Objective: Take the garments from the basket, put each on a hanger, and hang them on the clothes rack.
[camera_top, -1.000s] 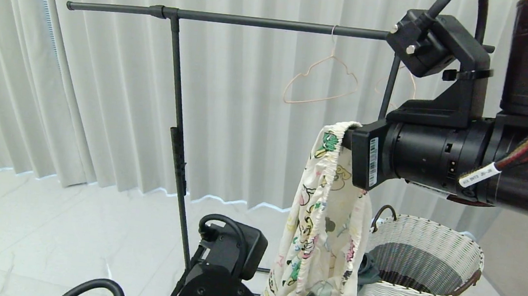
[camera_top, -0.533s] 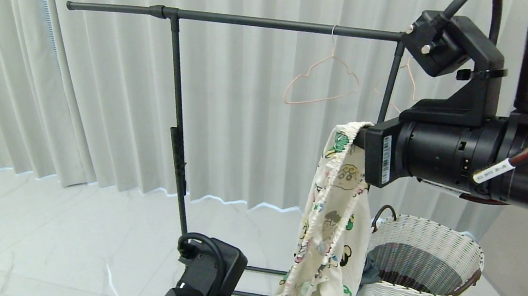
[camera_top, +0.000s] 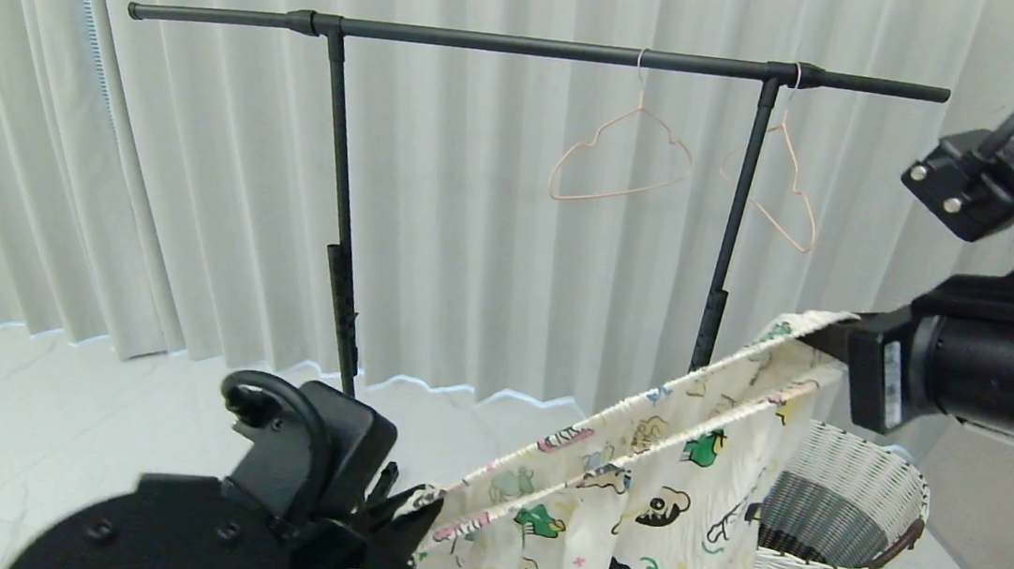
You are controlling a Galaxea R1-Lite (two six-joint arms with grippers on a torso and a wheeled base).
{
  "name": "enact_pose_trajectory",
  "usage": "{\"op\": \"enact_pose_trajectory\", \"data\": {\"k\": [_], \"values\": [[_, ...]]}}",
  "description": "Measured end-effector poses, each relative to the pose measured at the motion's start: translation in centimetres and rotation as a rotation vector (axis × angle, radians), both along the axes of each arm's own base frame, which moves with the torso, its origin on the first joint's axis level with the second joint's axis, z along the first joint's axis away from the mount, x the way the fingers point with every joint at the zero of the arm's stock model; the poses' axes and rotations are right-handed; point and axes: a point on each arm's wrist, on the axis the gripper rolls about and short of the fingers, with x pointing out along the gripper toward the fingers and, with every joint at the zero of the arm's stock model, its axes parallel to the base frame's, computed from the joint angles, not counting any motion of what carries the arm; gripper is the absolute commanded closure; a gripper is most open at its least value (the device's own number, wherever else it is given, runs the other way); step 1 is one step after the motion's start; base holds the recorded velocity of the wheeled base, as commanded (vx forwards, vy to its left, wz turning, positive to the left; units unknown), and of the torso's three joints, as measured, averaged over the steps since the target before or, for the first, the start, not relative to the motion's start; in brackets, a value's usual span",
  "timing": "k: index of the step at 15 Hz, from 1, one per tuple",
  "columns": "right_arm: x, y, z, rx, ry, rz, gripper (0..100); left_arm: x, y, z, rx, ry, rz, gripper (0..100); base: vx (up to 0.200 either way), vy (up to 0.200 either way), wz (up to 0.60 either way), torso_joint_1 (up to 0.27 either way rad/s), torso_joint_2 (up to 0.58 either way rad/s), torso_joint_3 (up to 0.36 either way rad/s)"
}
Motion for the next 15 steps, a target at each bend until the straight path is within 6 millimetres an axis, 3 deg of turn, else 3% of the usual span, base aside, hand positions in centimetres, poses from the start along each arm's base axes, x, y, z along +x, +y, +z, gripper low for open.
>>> {"op": "enact_pose_trajectory", "data": {"k": [1, 4, 7, 9, 12, 15], "values": [[-0.8, -1.0, -0.5, -0.018, 0.014, -0.001, 100, 0.1, 1.1, 1.1, 0.022, 0.021, -0.013, 100, 0.0, 0.0, 0.0, 0.0, 0.0, 0.0], [-3.0, -2.9, -1.0, -0.036, 0.005, 0.026, 100, 0.9, 3.2, 7.1, -0.04, 0.039, -0.045, 100, 0.0, 0.0, 0.0, 0.0, 0.0, 0.0], [-3.5, -3.4, 1.0, 0.033, -0.051, 0.054, 100, 1.2, 4.3, 14.0, -0.145, 0.022, -0.116, 100, 0.0, 0.0, 0.0, 0.0, 0.0, 0.0], [-3.4, -3.5, 2.5, 0.072, -0.083, 0.061, 100, 1.4, 4.4, 17.2, -0.191, 0.008, -0.156, 100, 0.0, 0.0, 0.0, 0.0, 0.0, 0.0], [-2.9, -3.4, 6.7, 0.133, -0.168, 0.059, 100, 2.2, 3.8, 19.1, -0.214, -0.002, -0.175, 100, 0.0, 0.0, 0.0, 0.0, 0.0, 0.0], [-3.2, -4.1, 6.9, 0.028, -0.097, 0.059, 100, 2.4, 3.6, 18.8, -0.172, -0.017, -0.183, 100, 0.0, 0.0, 0.0, 0.0, 0.0, 0.0]]}}
